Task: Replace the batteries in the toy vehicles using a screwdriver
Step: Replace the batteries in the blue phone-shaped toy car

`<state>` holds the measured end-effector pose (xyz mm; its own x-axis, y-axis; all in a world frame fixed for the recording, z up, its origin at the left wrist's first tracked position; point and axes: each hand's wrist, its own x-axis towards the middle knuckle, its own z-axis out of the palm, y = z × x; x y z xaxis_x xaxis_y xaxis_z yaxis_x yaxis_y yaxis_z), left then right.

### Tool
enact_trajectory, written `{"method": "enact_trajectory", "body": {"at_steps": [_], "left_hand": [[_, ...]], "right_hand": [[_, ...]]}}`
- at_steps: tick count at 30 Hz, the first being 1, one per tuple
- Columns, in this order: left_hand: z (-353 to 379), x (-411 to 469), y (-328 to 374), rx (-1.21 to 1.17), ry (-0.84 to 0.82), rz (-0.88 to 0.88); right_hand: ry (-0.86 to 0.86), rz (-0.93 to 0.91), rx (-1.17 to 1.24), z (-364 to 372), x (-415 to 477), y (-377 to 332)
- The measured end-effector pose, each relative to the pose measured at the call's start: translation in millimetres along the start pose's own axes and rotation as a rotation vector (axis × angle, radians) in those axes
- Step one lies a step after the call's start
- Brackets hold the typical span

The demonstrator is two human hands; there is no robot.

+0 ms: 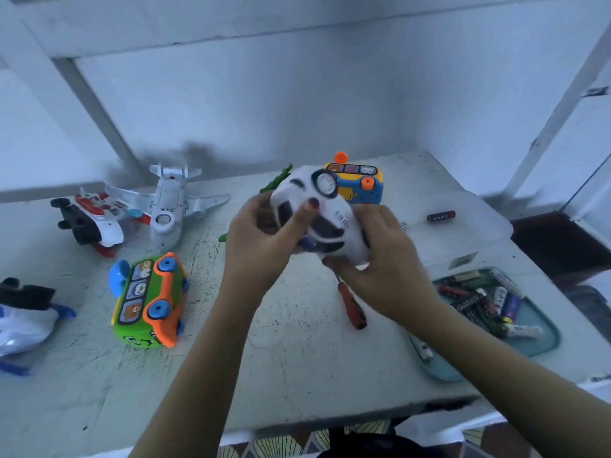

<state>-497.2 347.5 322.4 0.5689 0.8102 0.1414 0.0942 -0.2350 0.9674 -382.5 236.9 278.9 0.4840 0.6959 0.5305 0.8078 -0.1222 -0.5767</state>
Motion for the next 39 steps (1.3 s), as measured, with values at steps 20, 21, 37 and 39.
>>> {"method": "enact_trajectory", "body": {"at_steps": [20,21,37,39], "left_hand": [[135.0,177.1,-38.6,1.206,-0.525,0.216],[137.2,176.6,-37.0,1.158,-0.500,0.219],[151.9,161.6,-35.1,1.118,-0.352,0.259],[158.2,150.7,-44.6,1.103,-0.167,0.218]], "right_hand": [[0.041,0.916,0.921,-64.6,39.2,69.0],[0.035,0.909,0.923,-66.6,40.2,70.3],[0.085,0.918,1.001,-69.2,86.6,75.0],[0.062,0.938,0.999,-71.9,86.2,76.7]]}}
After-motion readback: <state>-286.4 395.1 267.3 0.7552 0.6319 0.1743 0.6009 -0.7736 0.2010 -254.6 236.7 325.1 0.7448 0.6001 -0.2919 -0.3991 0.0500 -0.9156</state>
